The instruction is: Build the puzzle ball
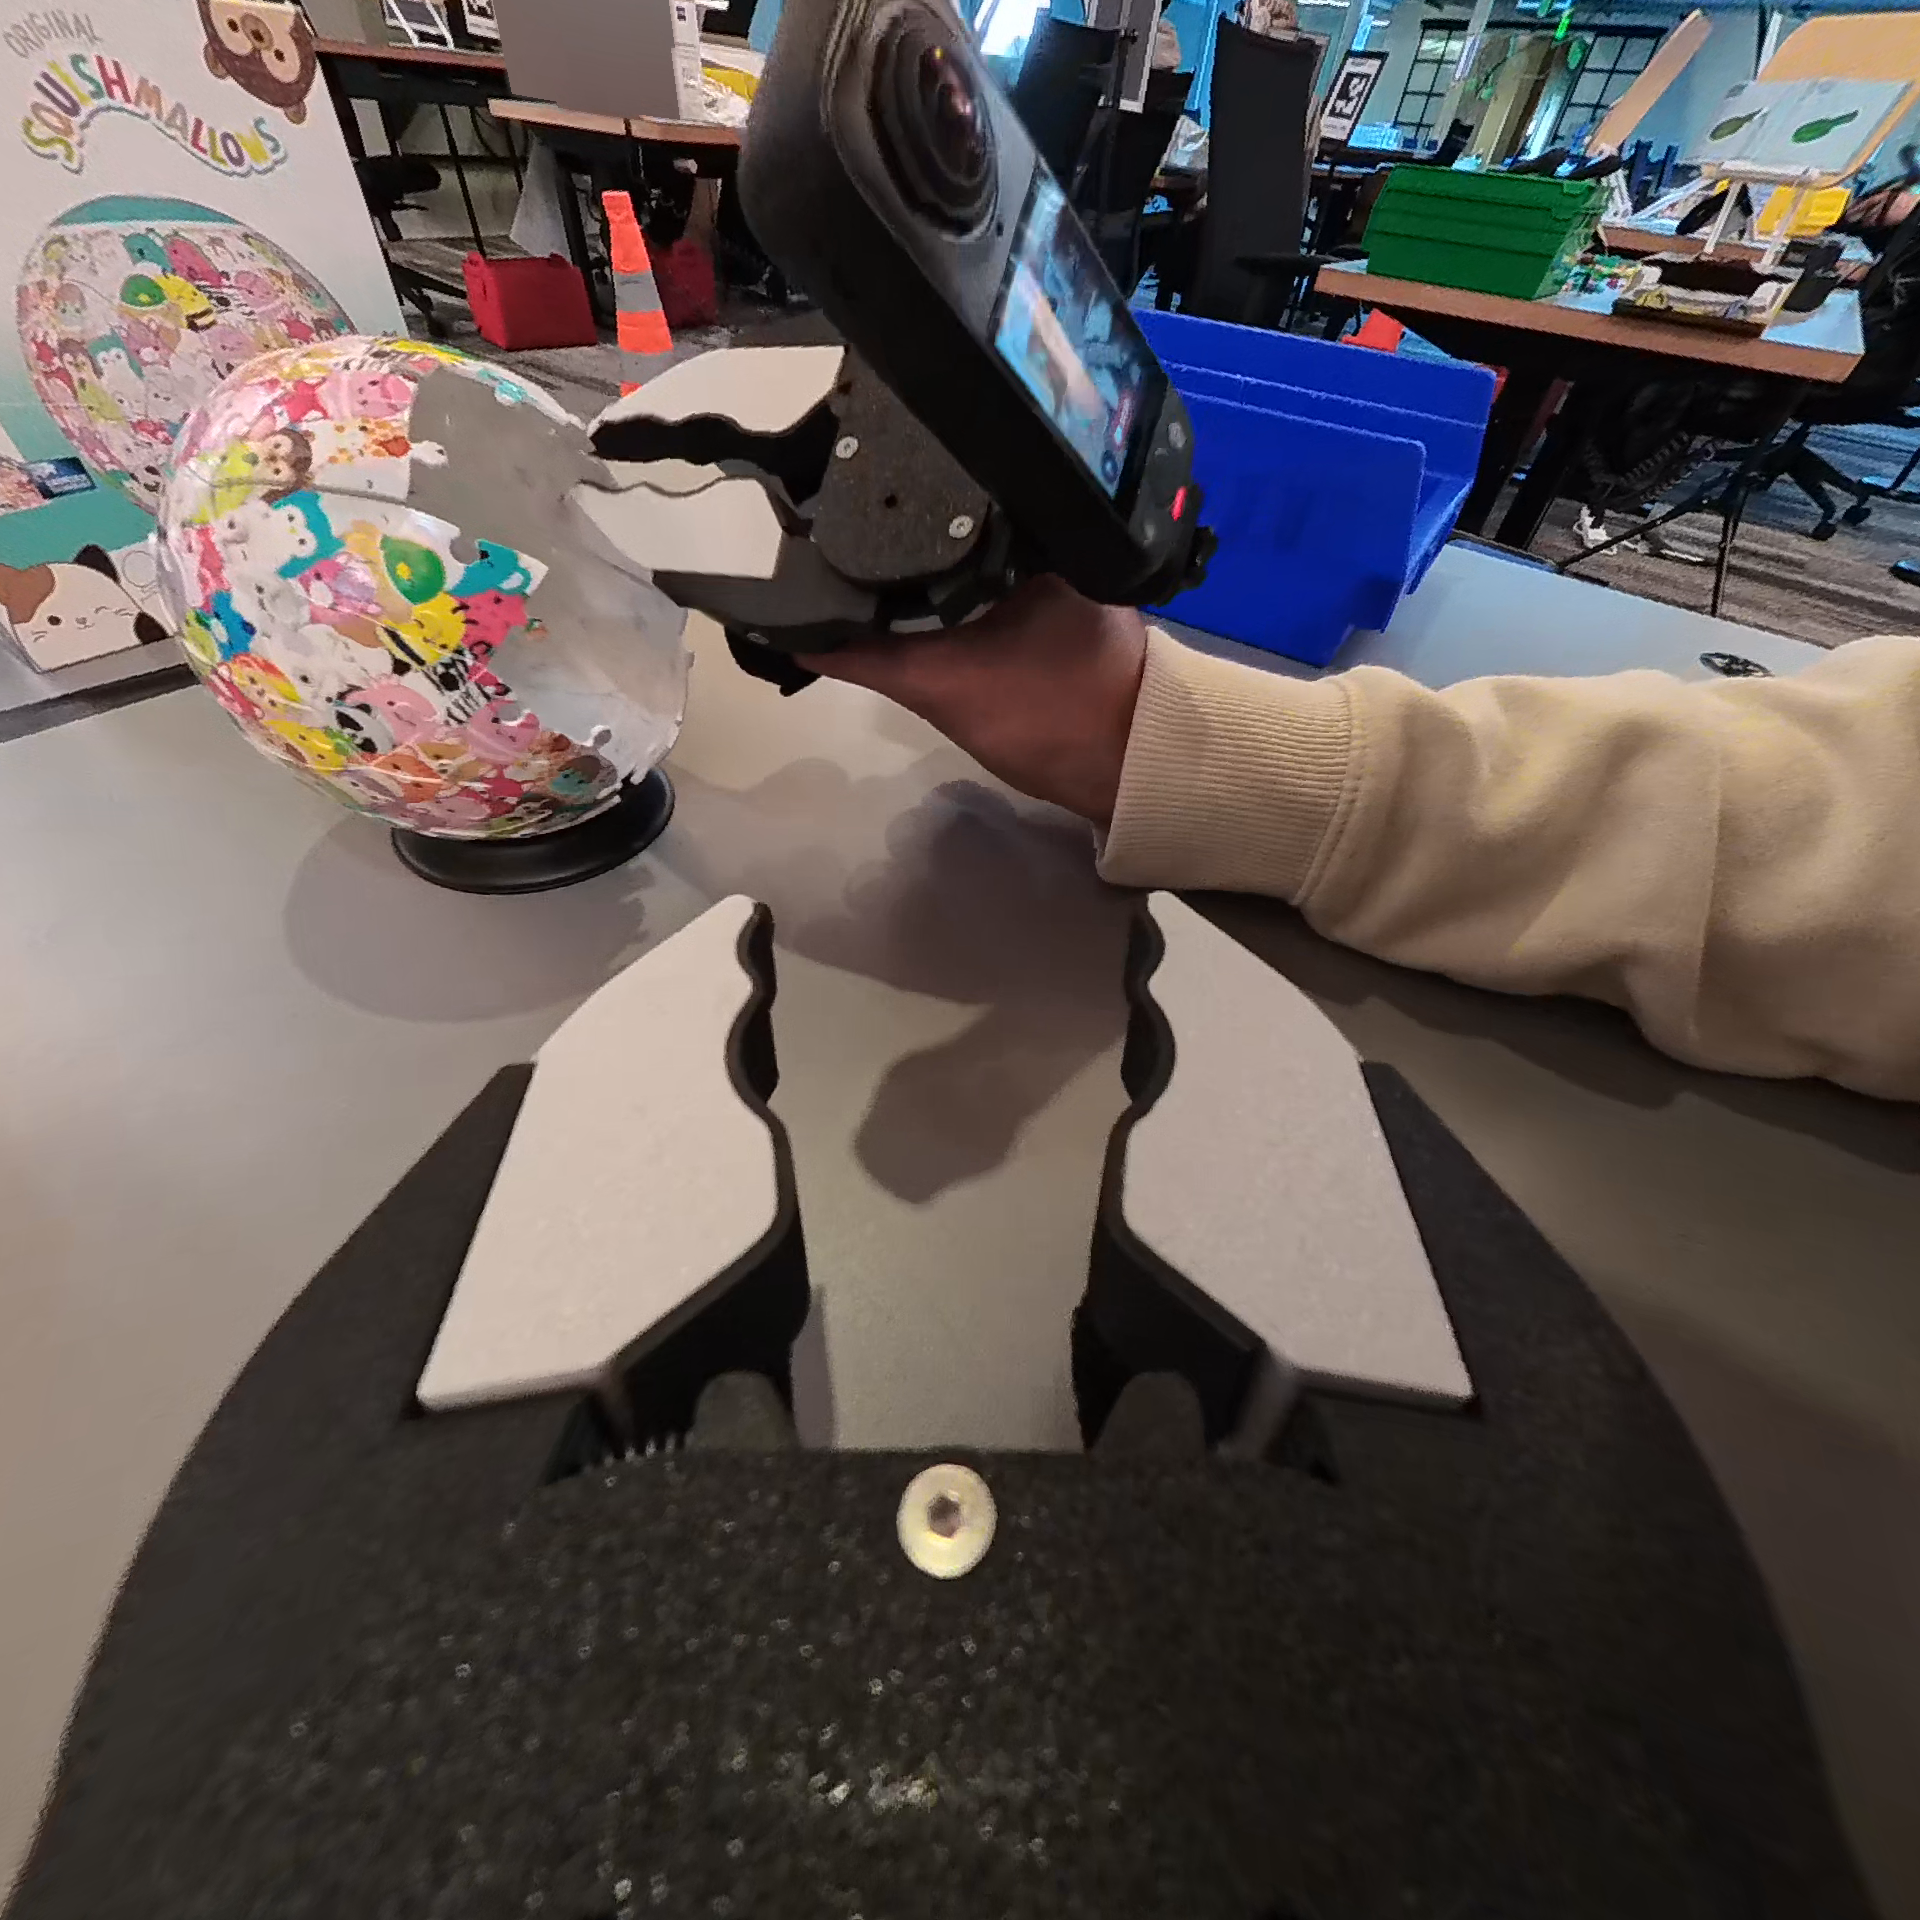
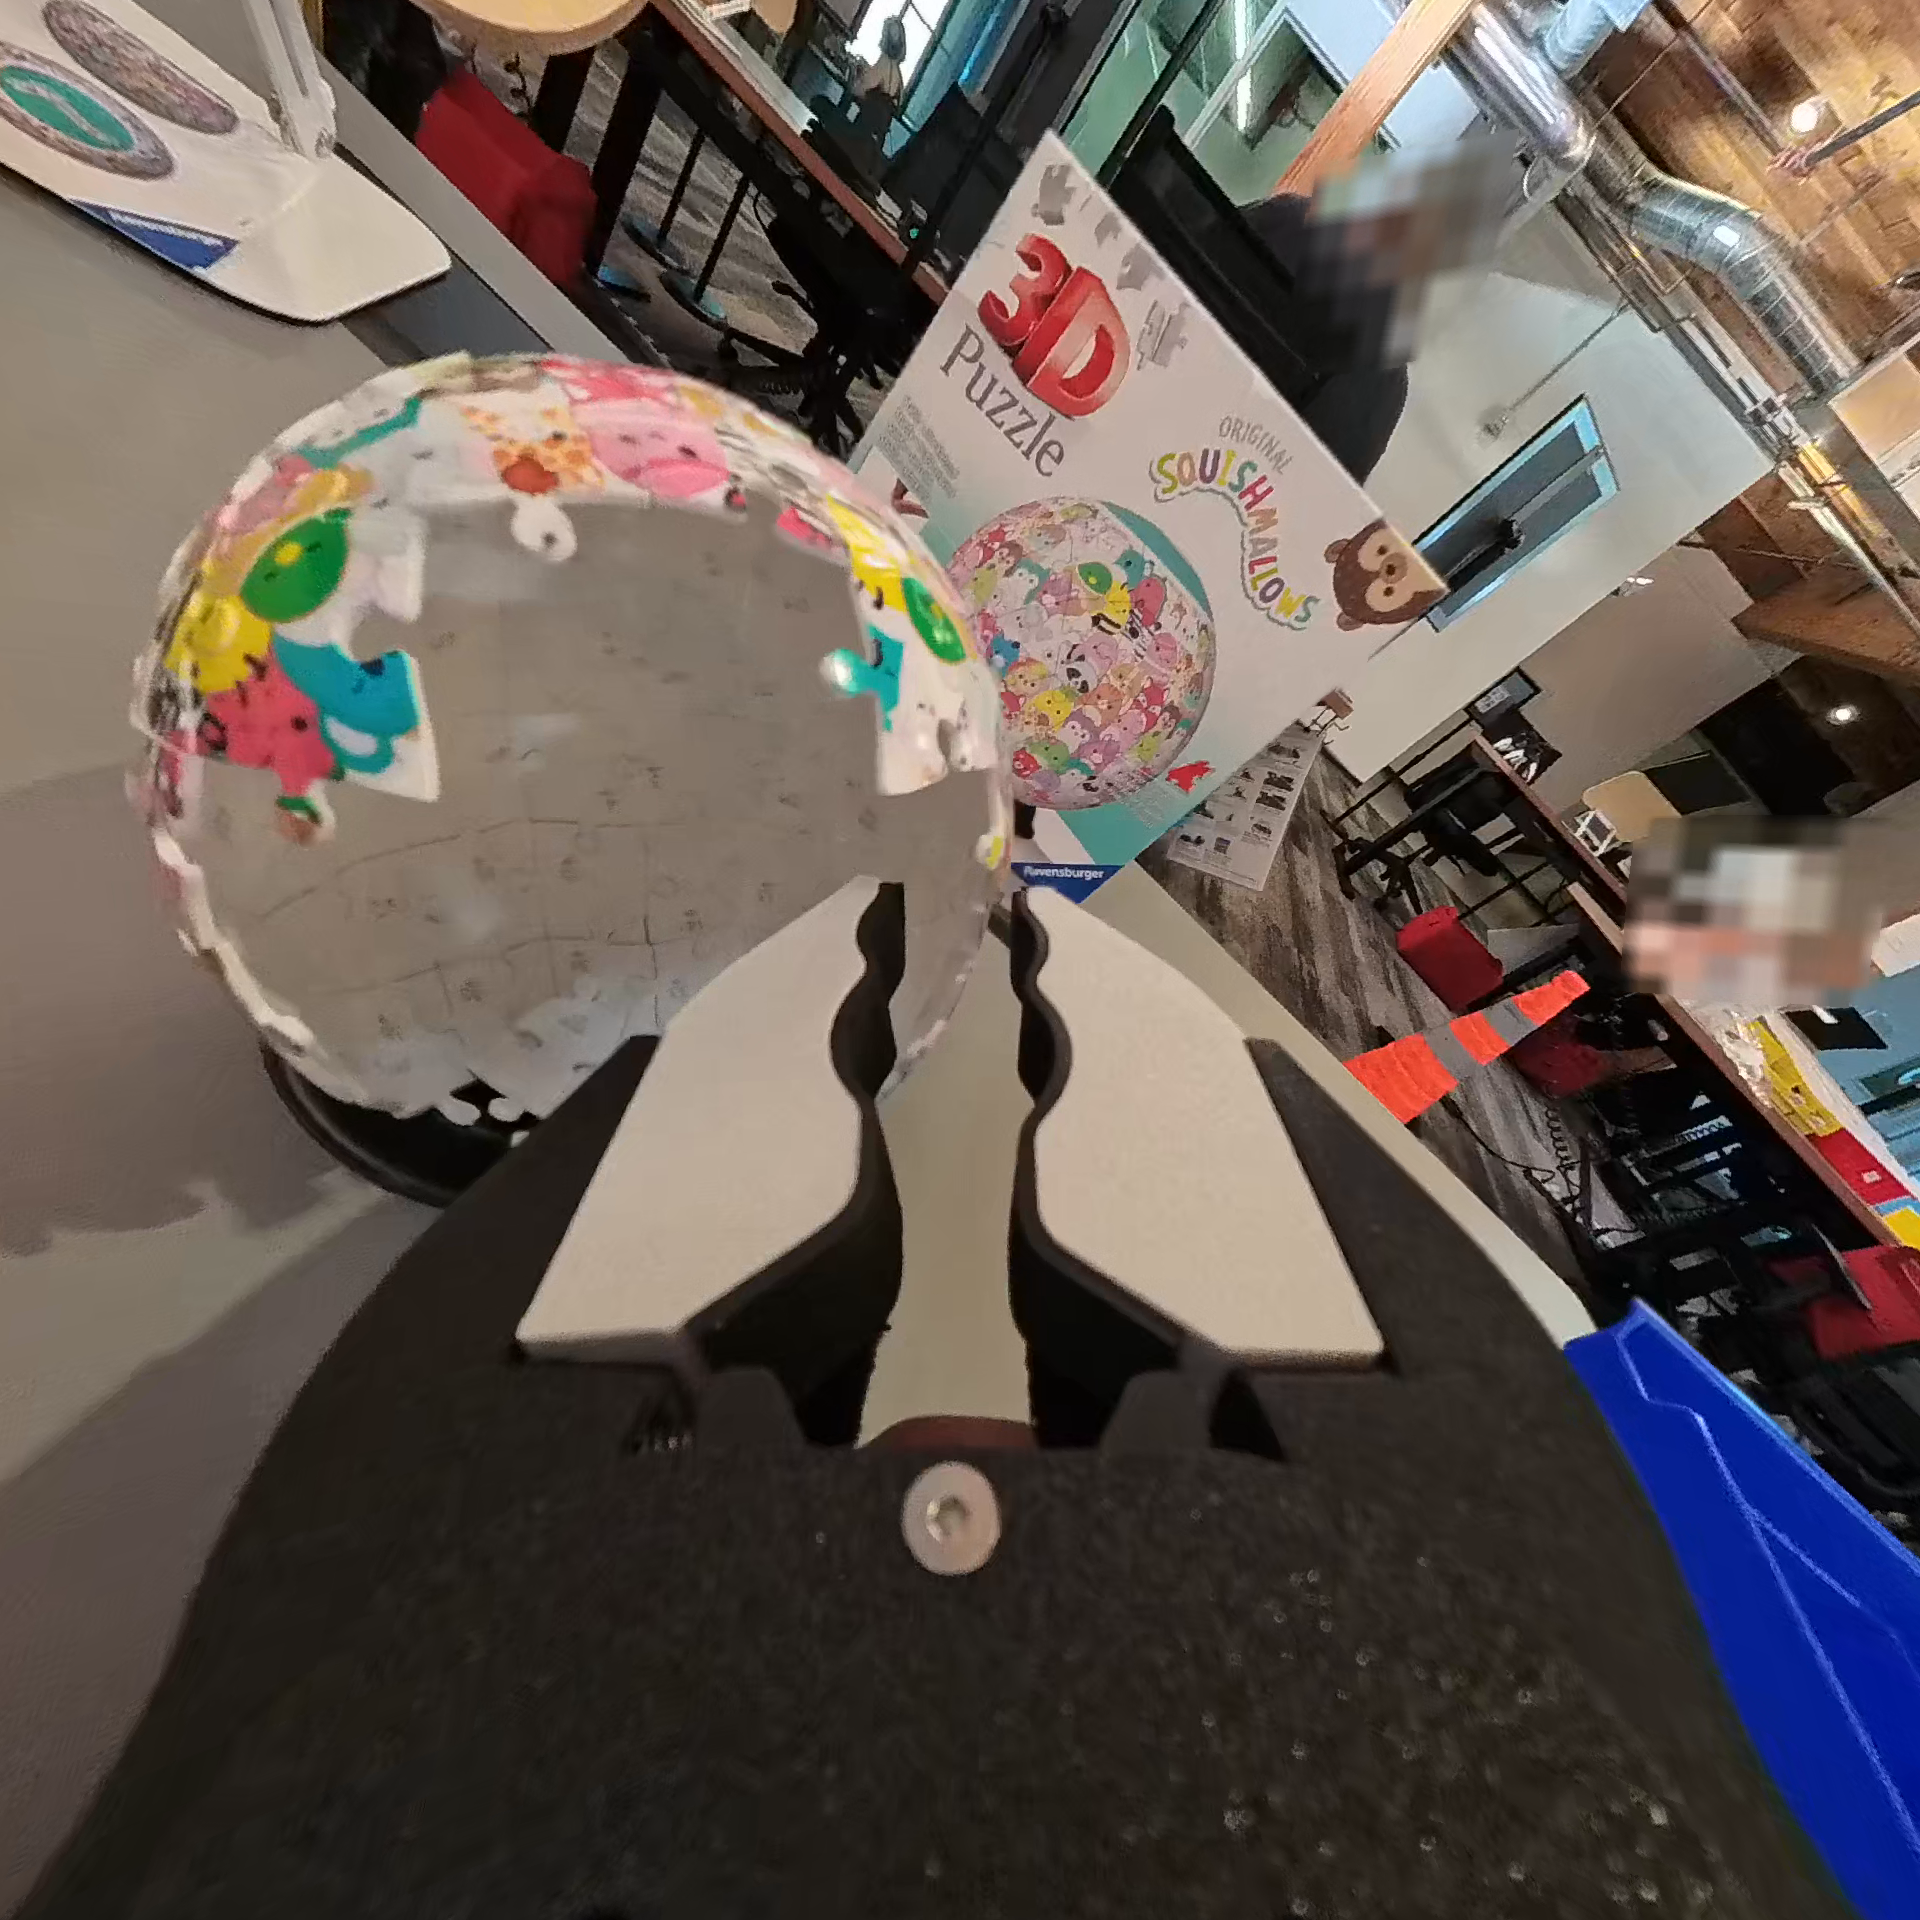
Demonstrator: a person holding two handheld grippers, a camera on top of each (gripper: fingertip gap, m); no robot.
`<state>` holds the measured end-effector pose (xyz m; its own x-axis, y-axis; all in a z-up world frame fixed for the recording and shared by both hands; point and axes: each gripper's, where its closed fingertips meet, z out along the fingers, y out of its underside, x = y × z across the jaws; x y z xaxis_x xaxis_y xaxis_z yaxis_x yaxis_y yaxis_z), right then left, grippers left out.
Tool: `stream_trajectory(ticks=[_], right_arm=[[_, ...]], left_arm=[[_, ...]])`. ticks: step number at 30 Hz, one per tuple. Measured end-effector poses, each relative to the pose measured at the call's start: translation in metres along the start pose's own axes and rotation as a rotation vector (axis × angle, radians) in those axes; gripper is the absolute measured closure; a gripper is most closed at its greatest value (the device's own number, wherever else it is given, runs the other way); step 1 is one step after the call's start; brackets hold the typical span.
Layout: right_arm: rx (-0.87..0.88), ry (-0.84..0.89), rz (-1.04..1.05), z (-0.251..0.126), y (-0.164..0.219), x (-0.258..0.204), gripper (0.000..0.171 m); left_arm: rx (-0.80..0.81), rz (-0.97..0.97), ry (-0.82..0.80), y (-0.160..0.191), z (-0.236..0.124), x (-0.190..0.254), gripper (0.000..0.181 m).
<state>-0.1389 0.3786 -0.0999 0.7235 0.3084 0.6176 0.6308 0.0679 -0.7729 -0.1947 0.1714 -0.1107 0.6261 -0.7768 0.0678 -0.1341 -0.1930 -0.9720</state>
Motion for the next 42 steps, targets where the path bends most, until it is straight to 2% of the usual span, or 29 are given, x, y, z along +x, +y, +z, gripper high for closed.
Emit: stream_trajectory(ticks=[7,18,28,32,42], right_arm=[[0.052,0.061,-0.128,-0.012,-0.006,0.003,0.156],[0.0,0.061,-0.078,-0.003,-0.007,0.007,0.152],[-0.023,0.054,-0.077,0.001,-0.009,0.007,0.156],[-0.014,0.059,-0.072,0.001,-0.012,0.008,0.166],[-0.015,0.064,-0.029,0.0,-0.011,0.009,0.167]], left_arm=[[-0.001,-0.005,-0.001,0.0,0.0,-0.001,0.117],[-0.003,0.001,-0.001,0.0,0.0,0.0,0.117],[-0.006,0.0,0.006,0.001,0.001,0.0,0.117],[-0.007,0.001,0.007,0.001,0.001,0.001,0.117],[-0.008,0.001,0.006,0.001,0.001,0.0,0.117]])
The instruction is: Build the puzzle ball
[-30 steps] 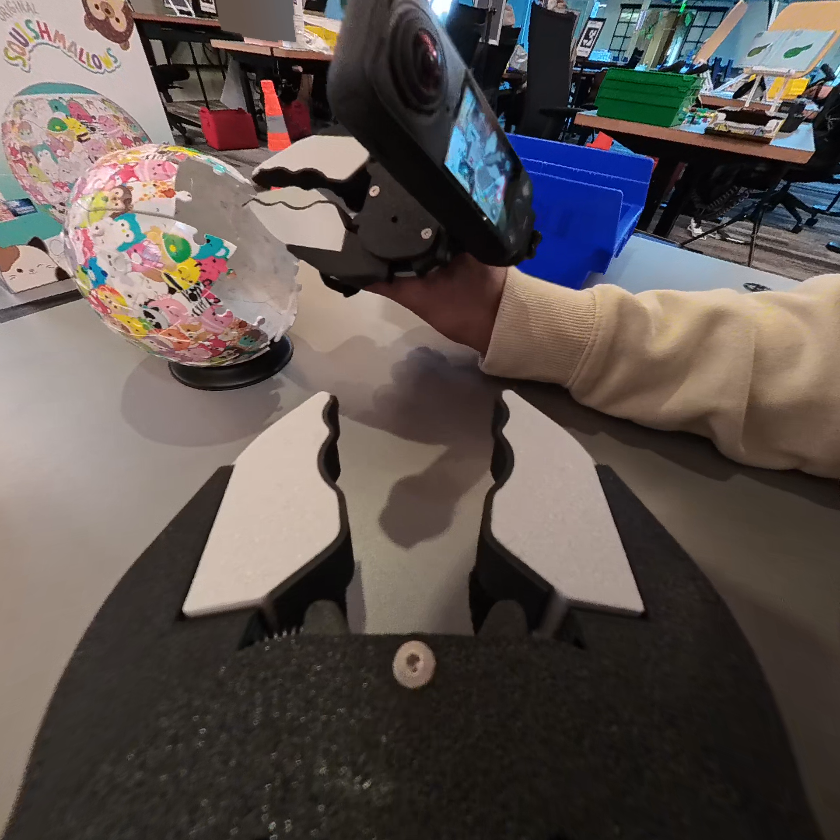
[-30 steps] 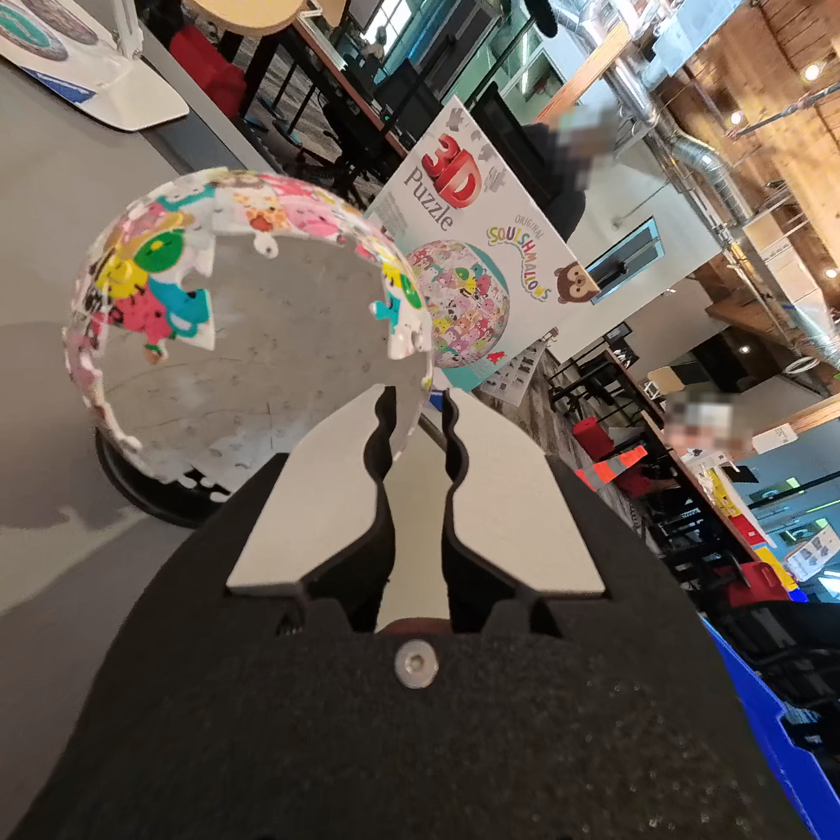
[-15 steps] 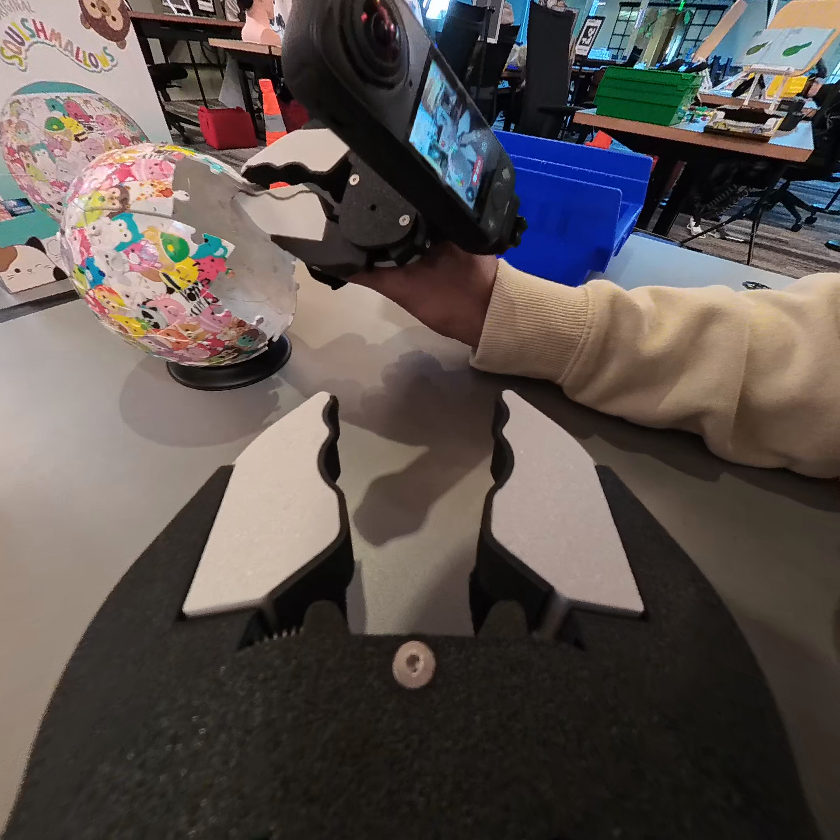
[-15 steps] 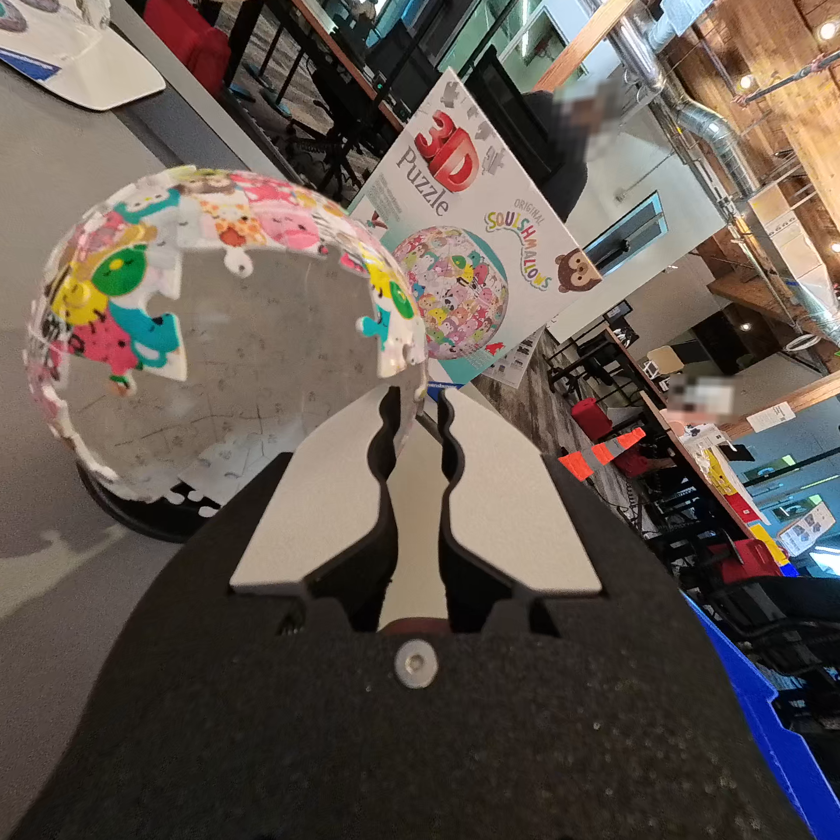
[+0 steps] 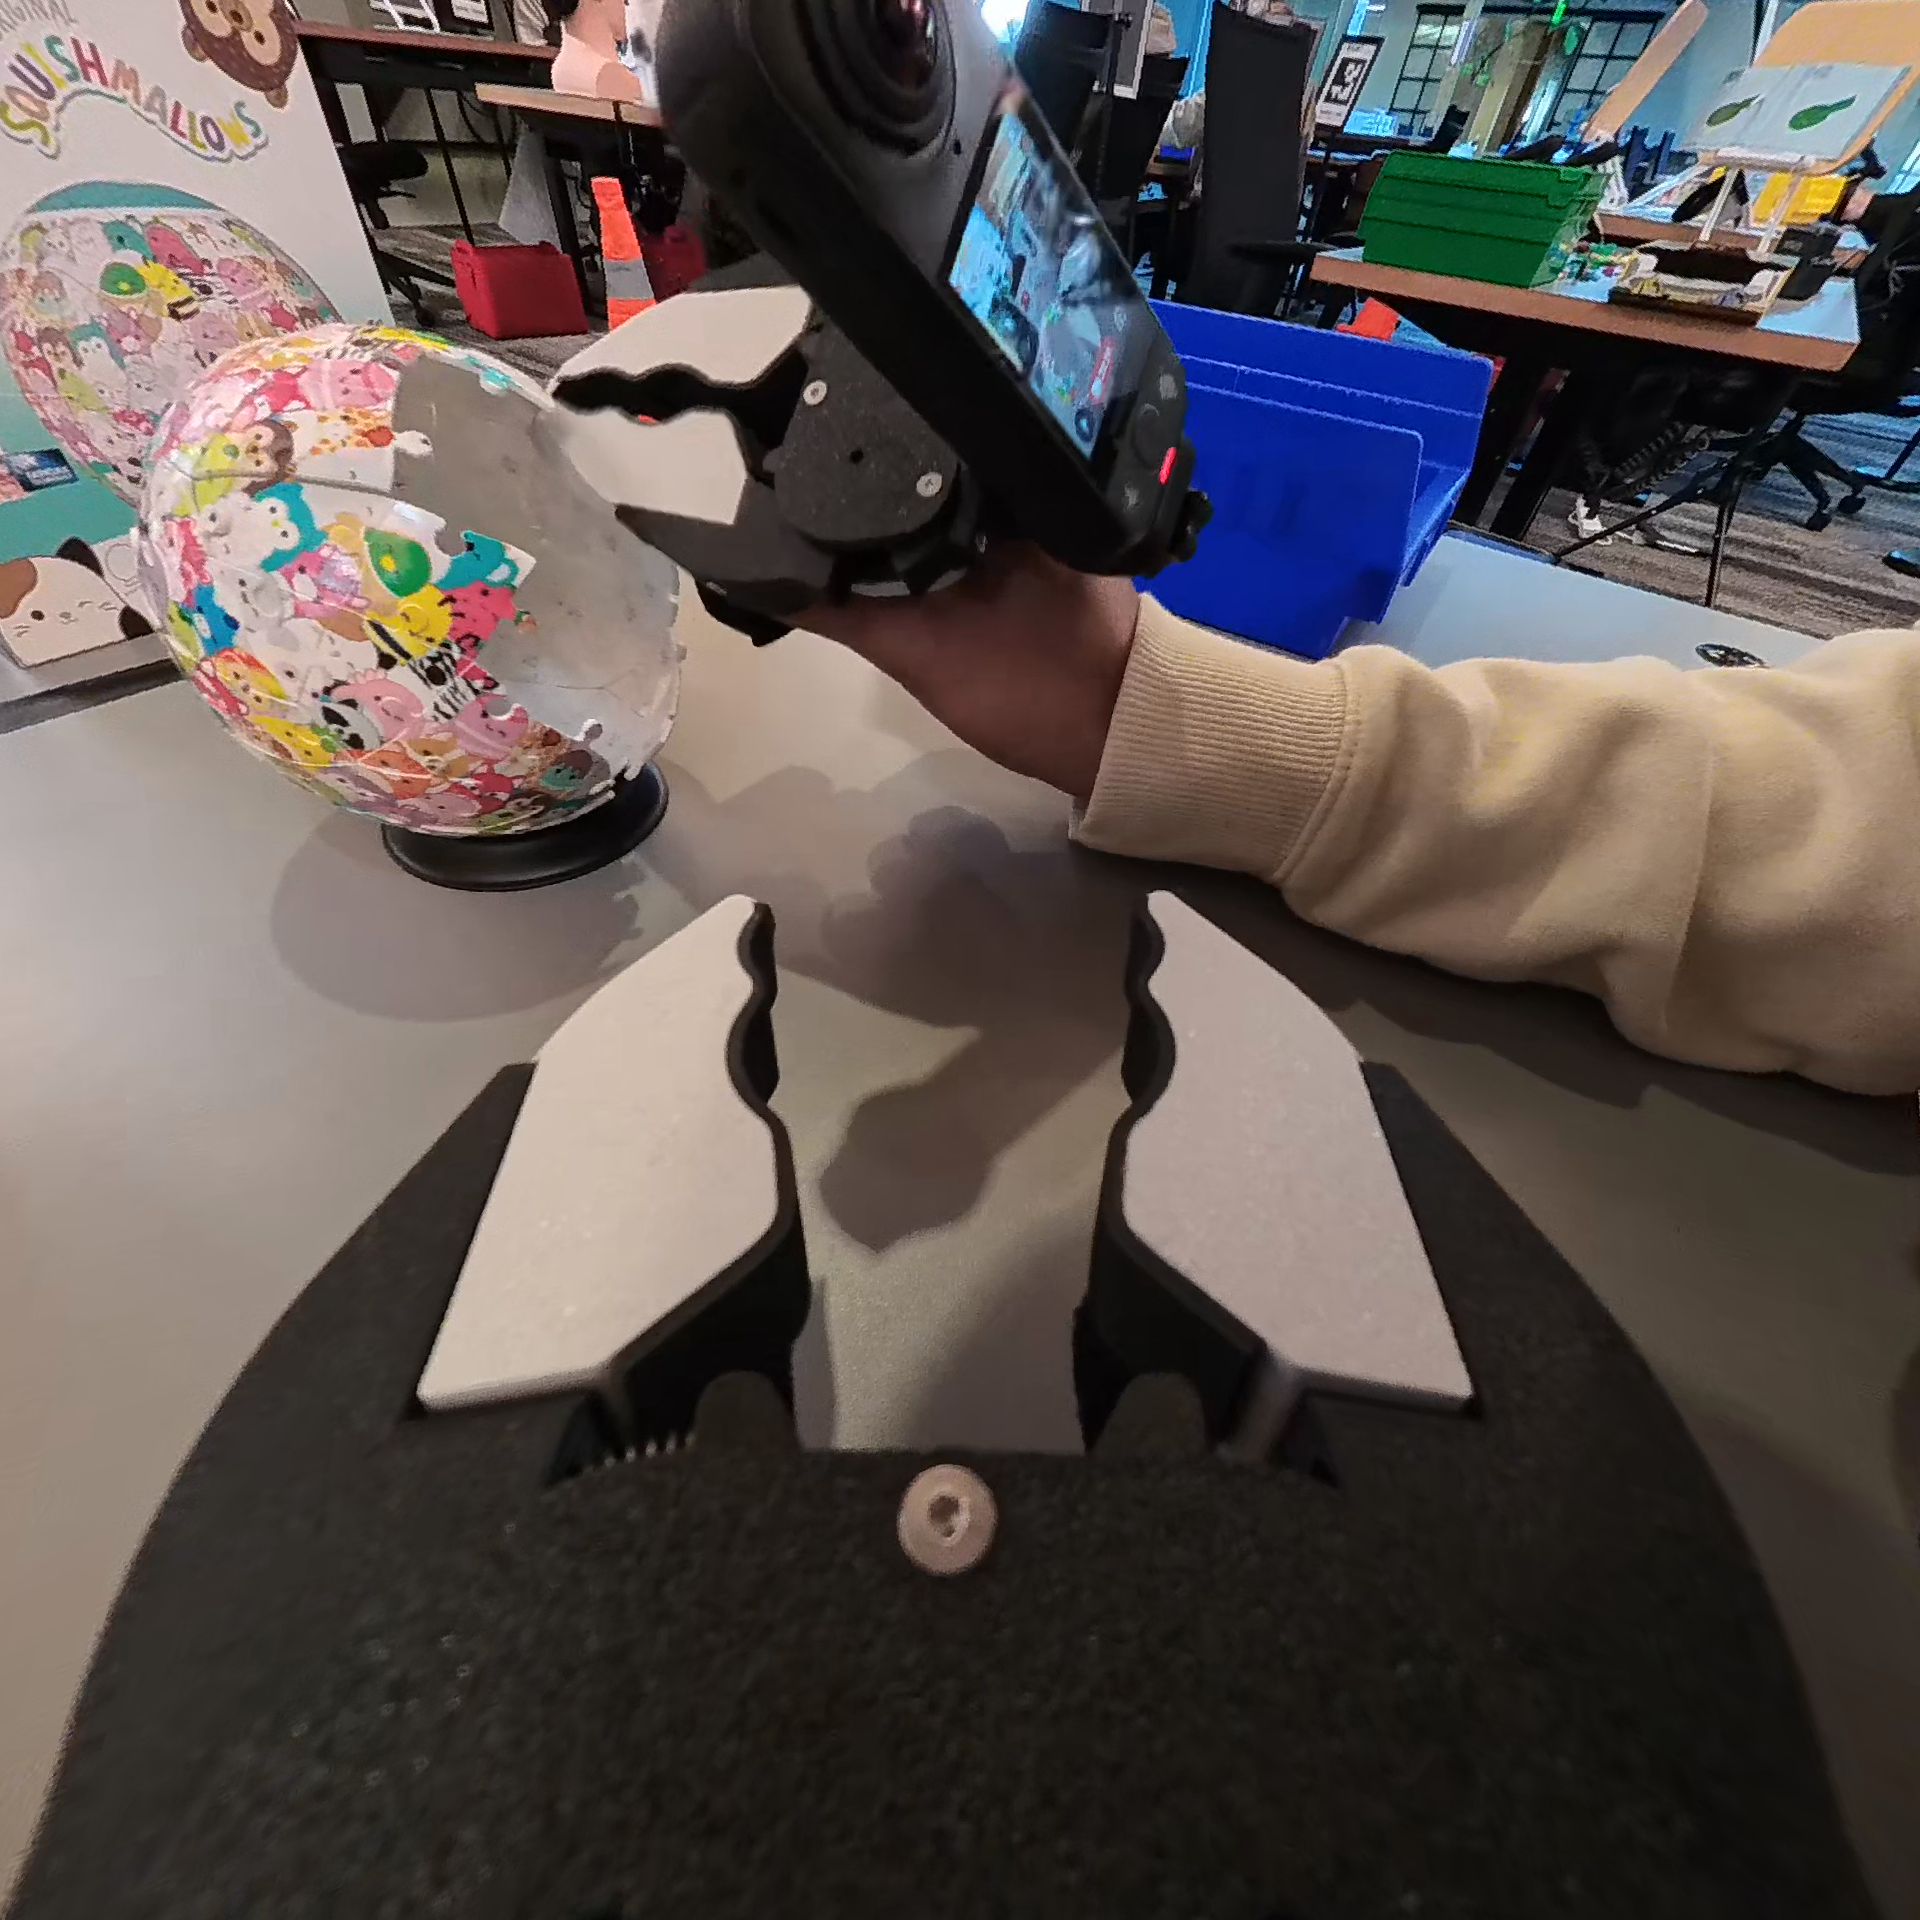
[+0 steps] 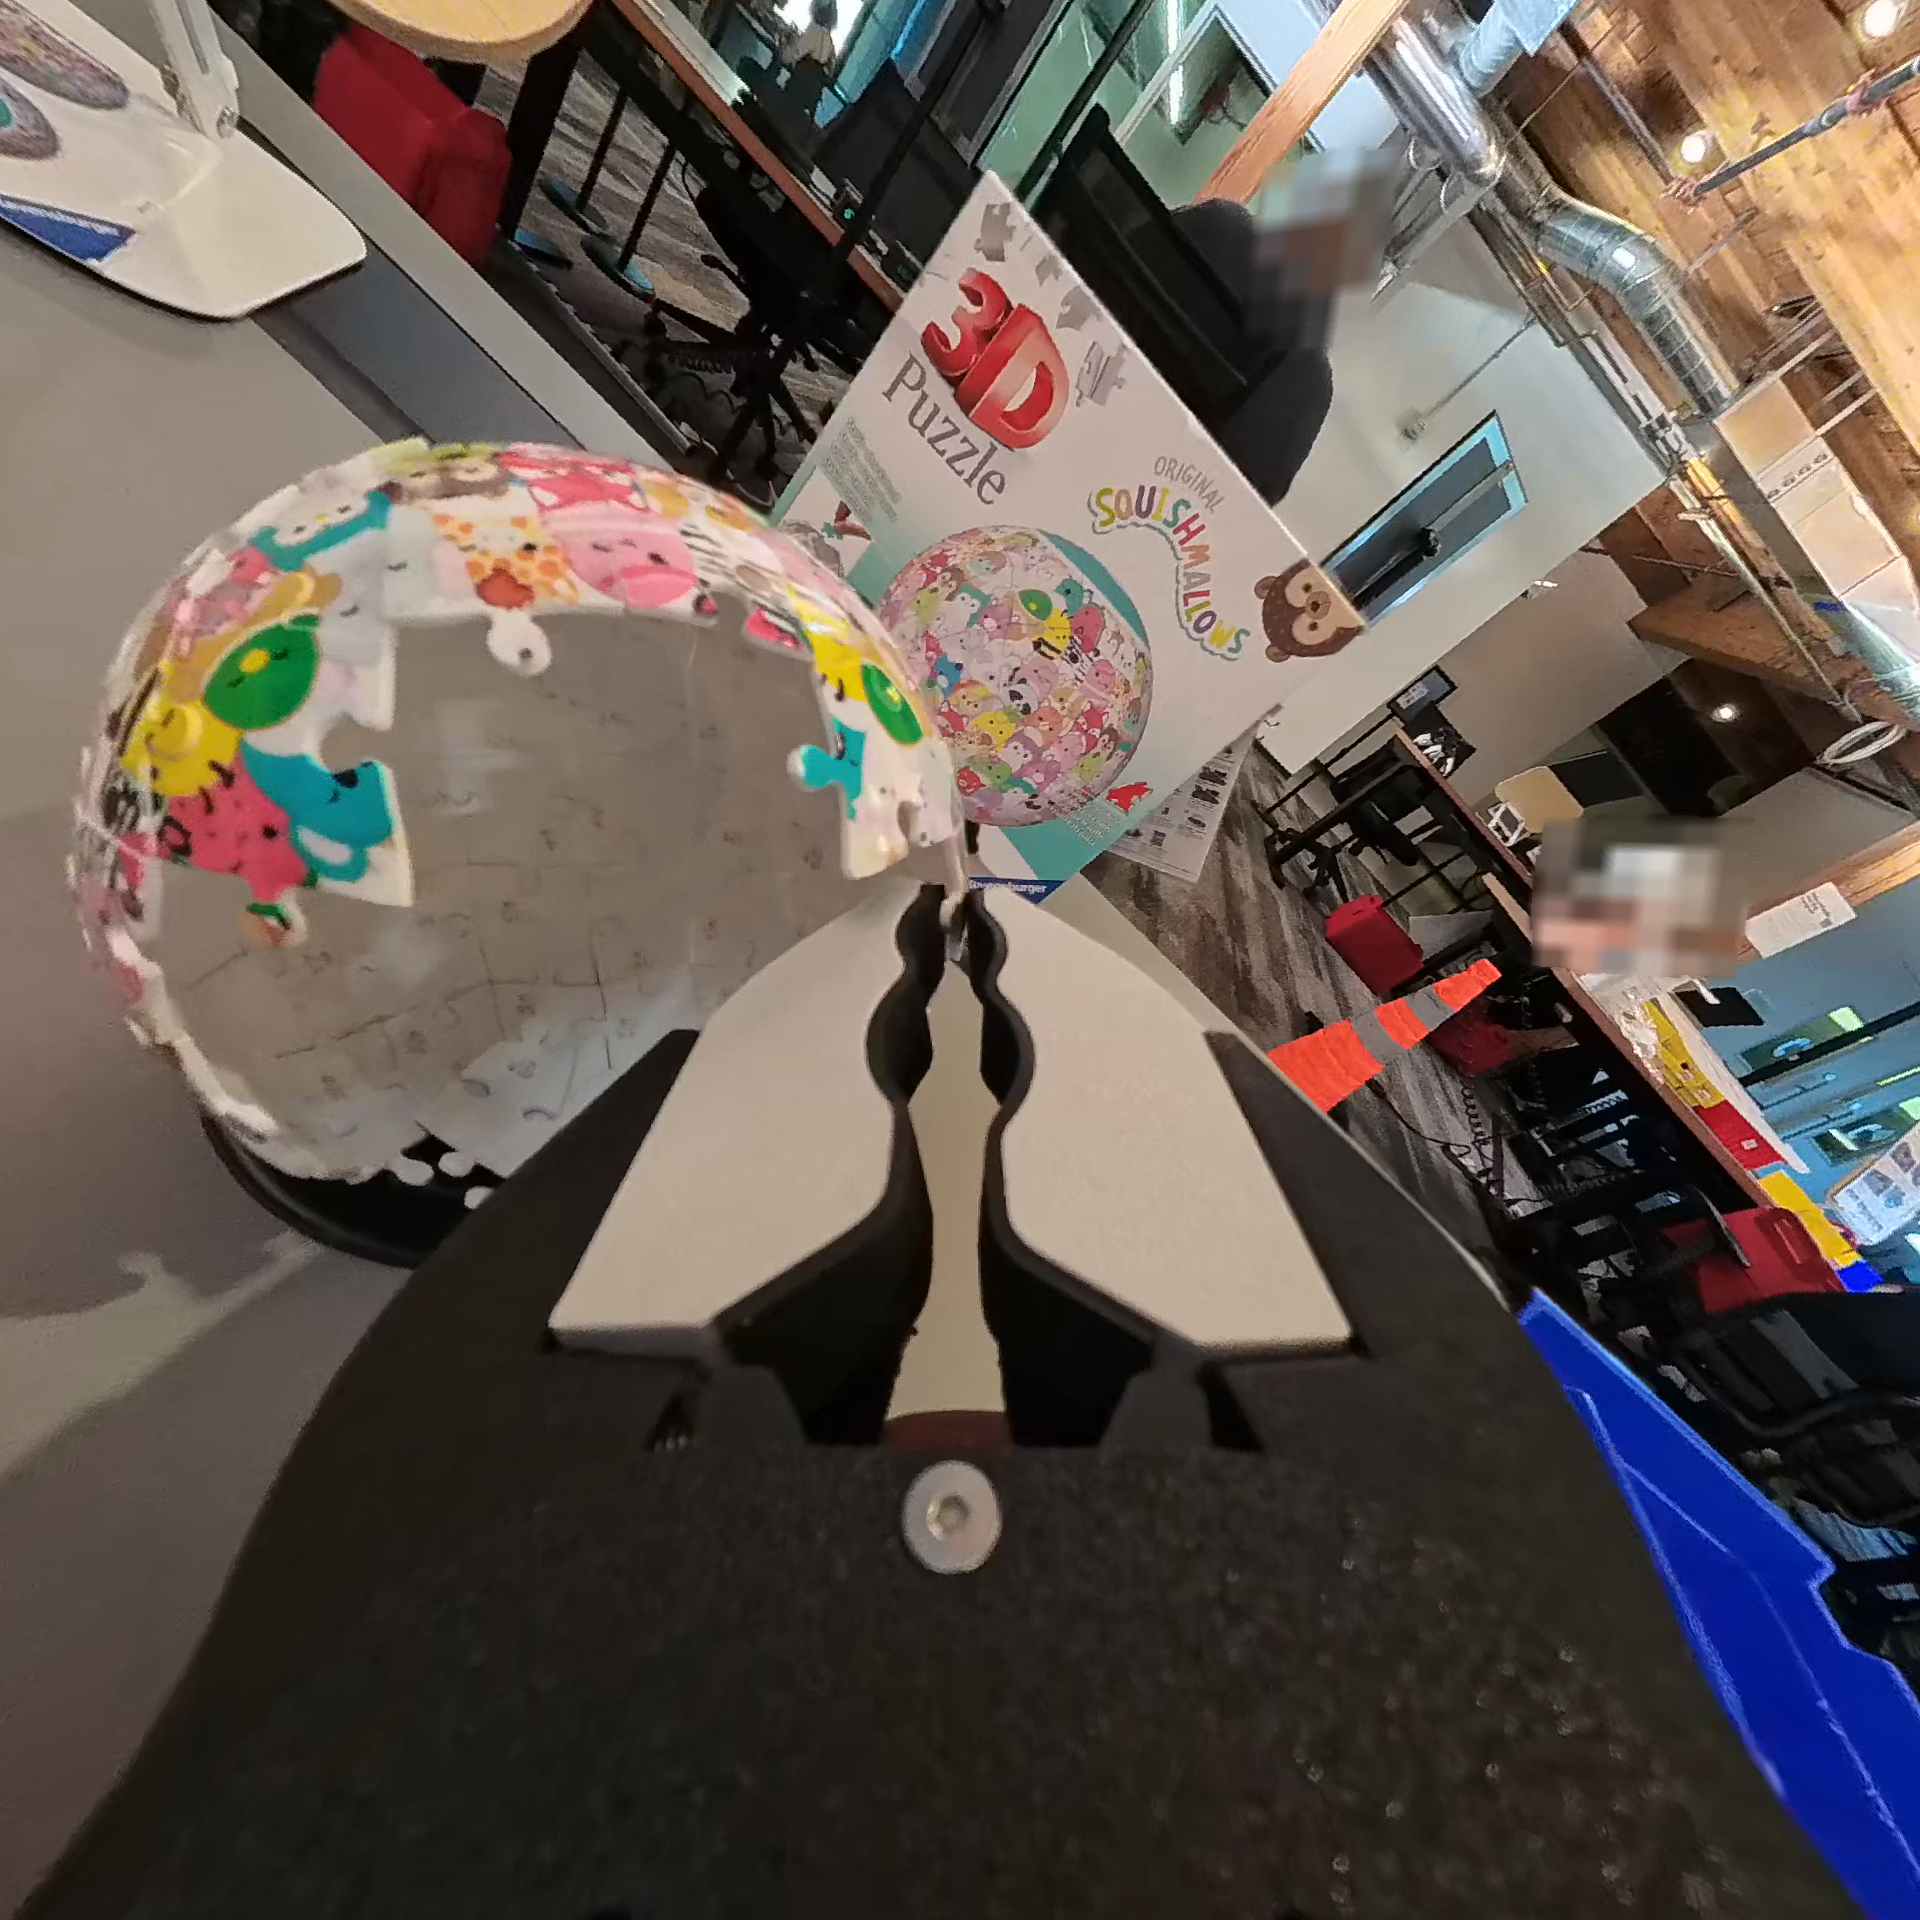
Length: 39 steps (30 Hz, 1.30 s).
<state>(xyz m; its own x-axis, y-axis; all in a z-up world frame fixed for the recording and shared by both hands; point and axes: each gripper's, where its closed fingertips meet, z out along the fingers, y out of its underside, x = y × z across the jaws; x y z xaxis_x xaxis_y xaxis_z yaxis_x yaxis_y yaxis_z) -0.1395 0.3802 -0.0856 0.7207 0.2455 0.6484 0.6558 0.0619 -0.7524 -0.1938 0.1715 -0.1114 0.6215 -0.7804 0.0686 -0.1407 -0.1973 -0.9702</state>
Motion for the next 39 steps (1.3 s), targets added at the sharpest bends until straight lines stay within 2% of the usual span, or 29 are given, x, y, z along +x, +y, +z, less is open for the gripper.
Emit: stream_trajectory(ticks=[6,12,17,20,39], right_arm=[[-0.008,-0.002,0.009,-0.0003,0.0005,-0.0006,0.167],[-0.021,-0.018,0.011,0.0005,0.0027,-0.0022,0.157],[-0.041,-0.028,0.037,0.0023,0.005,-0.0012,0.16],[-0.046,-0.027,0.032,0.0032,0.0063,-0.0019,0.167],[-0.042,-0.025,0.049,0.0041,0.0069,-0.001,0.167]], left_arm=[[-0.002,0.003,0.0,0.0004,0.0002,0.0003,0.117],[-0.005,0.005,0.001,0.0006,0.0005,0.0007,0.117],[-0.006,0.005,0.001,0.0007,0.0005,0.0007,0.117],[-0.007,0.005,0.001,0.0008,0.0005,0.0007,0.117],[-0.011,0.006,-0.002,0.0017,0.0011,0.0004,0.117]])
